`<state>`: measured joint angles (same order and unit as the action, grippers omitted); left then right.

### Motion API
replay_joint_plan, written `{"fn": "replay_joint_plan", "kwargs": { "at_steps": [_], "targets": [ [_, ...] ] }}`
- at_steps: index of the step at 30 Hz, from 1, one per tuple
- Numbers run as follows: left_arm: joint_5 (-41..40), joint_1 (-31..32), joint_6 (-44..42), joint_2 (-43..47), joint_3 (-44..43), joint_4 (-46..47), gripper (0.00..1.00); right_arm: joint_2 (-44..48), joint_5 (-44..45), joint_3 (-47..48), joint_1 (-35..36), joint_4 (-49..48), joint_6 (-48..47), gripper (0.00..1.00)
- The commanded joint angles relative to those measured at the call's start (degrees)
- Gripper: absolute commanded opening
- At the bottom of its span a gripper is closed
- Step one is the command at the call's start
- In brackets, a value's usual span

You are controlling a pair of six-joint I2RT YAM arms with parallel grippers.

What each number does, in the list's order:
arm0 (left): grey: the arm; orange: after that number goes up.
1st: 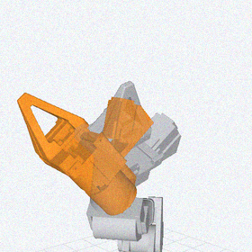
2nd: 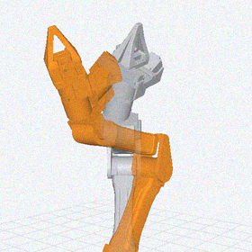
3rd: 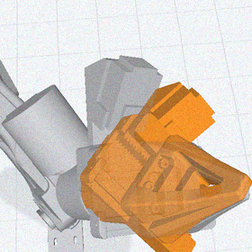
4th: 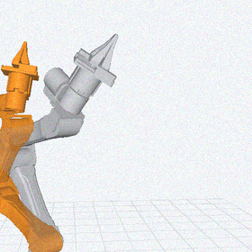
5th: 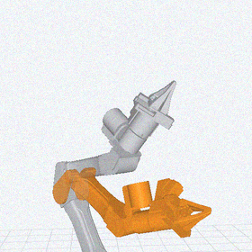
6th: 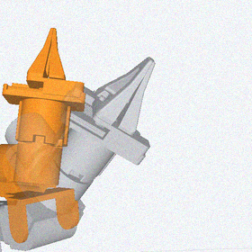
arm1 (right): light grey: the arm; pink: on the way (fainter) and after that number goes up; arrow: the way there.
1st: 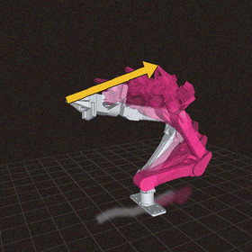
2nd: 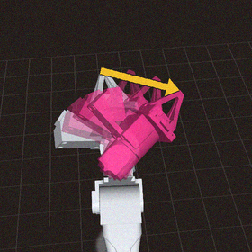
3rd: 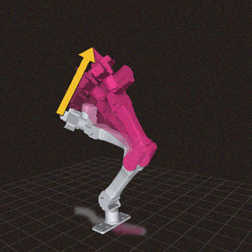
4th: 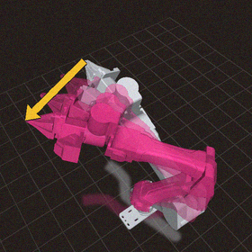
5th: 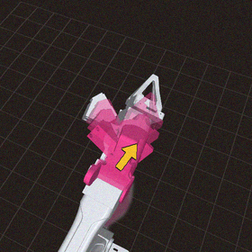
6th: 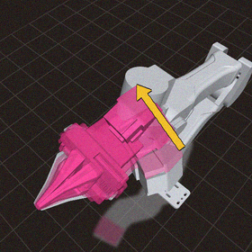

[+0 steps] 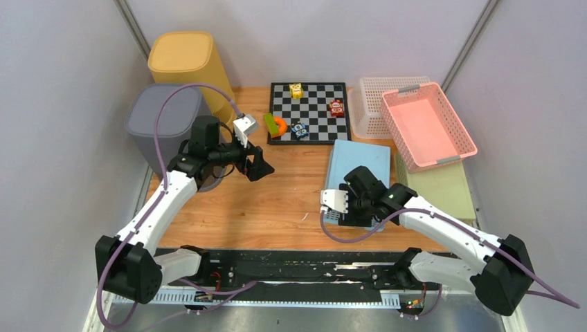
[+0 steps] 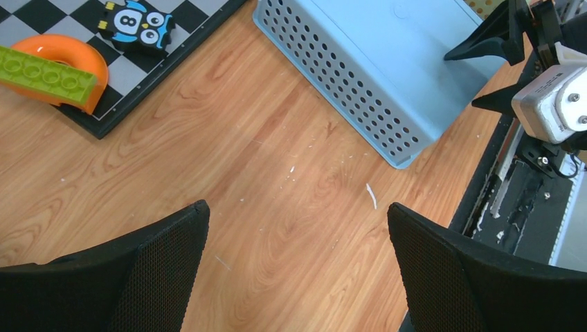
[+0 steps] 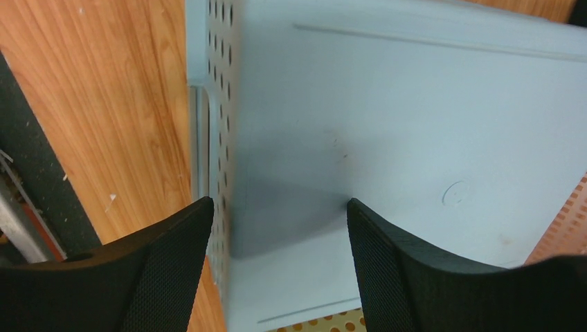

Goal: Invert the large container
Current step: Move the container to the center of the board.

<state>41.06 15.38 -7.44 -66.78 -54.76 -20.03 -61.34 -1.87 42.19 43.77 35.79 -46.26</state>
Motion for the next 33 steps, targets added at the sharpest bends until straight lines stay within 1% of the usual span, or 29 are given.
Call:
{"fn": "replay_joint_plan", "kwargs": {
  "at_steps": [1, 3, 7, 17, 27, 33],
  "targets": [
    [2.2, -0.5, 1.0, 1.0, 0.9, 2.1, 1.00, 2.3, 1.8, -1.5, 0.4, 8.6, -2.1, 0.73],
    [2.4, -0.5, 1.2, 1.1, 1.0, 2.2, 1.00, 2.9, 4.4, -2.0, 0.1, 9.2, -2.5, 0.73],
    [2.6, -0.5, 2.0, 1.5, 1.6, 3.3, 1.00, 3.5, 5.7, -3.0, -1.5, 10.1, -3.6, 0.72],
    [3.0, -0.5, 3.1, 1.0, 1.9, 4.4, 1.00, 4.1, 4.8, -4.5, -6.7, 13.0, -6.1, 0.69],
    [3.2, -0.5, 3.7, 1.1, 2.6, 5.5, 1.00, 5.6, 4.6, -4.3, -13.9, 16.6, -10.6, 0.66],
    [3.3, -0.5, 4.1, 1.0, 2.7, 5.9, 1.00, 5.0, 4.4, -4.0, -14.9, 16.5, -11.2, 0.65]
  ]
}}
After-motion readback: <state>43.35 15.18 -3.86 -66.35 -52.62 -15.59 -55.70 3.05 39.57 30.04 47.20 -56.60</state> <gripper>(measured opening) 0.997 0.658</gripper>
